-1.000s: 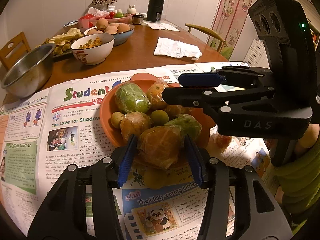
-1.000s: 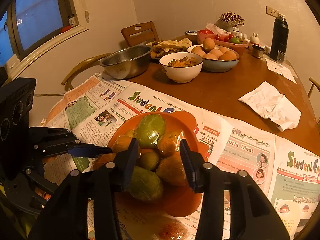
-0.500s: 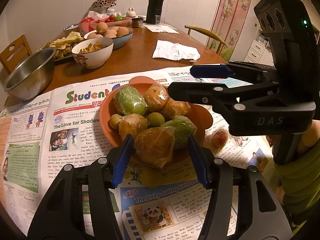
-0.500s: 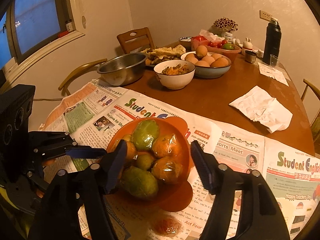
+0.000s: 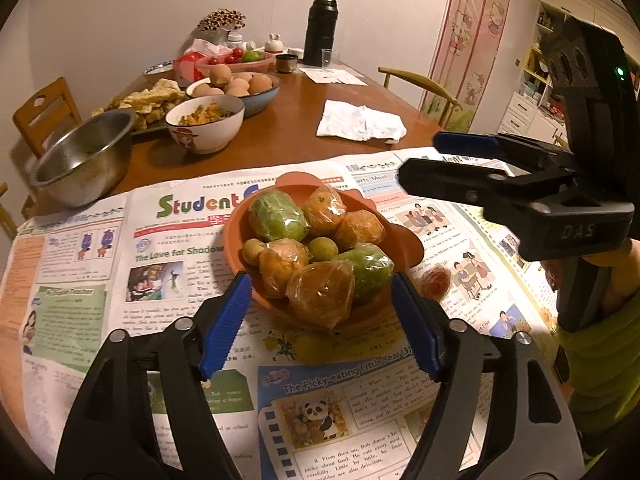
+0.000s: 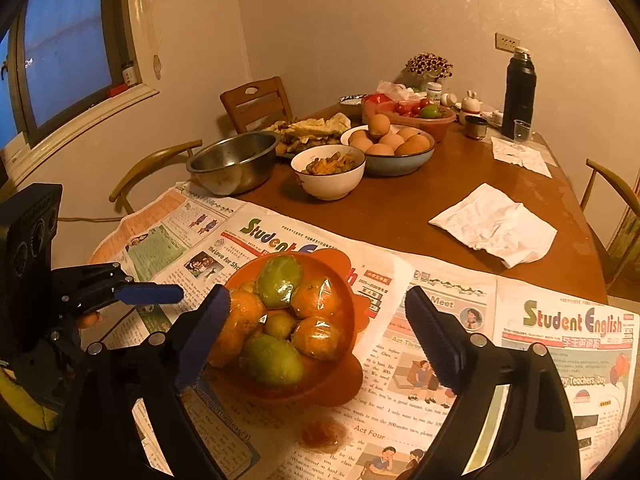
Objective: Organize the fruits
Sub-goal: 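Lower the wrapped orange into the plate and open the left tool while the right tool releases its fruit, then withdraw both open tools from the plate toward the last loose fruits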
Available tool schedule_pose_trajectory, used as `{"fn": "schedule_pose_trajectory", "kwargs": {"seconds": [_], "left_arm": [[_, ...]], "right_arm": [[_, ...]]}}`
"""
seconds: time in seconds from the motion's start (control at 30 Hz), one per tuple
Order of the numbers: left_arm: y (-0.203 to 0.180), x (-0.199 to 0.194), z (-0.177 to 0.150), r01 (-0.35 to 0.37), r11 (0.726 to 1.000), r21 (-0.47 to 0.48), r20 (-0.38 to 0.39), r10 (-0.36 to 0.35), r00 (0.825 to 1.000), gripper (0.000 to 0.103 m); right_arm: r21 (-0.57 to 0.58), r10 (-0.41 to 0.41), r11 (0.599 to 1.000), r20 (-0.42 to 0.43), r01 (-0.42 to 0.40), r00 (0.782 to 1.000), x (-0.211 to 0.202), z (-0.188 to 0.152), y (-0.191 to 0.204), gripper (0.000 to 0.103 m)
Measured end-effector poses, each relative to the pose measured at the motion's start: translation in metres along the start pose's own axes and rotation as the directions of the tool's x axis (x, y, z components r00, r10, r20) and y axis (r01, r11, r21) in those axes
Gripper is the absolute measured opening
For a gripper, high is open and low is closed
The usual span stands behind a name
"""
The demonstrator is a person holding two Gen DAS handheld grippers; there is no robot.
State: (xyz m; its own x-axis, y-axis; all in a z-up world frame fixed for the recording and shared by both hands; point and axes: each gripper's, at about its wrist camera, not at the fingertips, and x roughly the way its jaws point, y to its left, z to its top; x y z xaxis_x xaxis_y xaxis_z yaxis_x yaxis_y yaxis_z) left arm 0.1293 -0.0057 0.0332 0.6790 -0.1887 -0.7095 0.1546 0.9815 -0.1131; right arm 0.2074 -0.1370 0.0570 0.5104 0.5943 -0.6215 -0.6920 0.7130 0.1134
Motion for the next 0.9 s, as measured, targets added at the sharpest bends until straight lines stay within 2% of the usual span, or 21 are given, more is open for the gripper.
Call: {"fn": "schedule_pose_trajectory", "kwargs": {"seconds": [0.3,0.47,0.9], "left_arm": [[0.007,-0.014,-0.004,-0.029,0.999,-0.029,0.024,0.030,0.999,0.084],[0.013,-0.023,-0.006,-0.046,0.998,-0.044,0.038,0.048,0.998,0.090],[0.017,-0.034,-0.020,-0.083,0.995,-0.055,0.035,0.085,0.996,0.093]], "right_arm": [[-0.006,-0.032,0.999,0.038,0.032,0.999,-0.022,-0.004,0.003,0.095],[-0.003,-0.042,0.999,0.052,0.043,0.998,-0.032,-0.008,0.004,0.097],[-0.014,-0.068,0.997,0.067,0.069,0.995,-0.053,-0.023,0.011,0.098]]}}
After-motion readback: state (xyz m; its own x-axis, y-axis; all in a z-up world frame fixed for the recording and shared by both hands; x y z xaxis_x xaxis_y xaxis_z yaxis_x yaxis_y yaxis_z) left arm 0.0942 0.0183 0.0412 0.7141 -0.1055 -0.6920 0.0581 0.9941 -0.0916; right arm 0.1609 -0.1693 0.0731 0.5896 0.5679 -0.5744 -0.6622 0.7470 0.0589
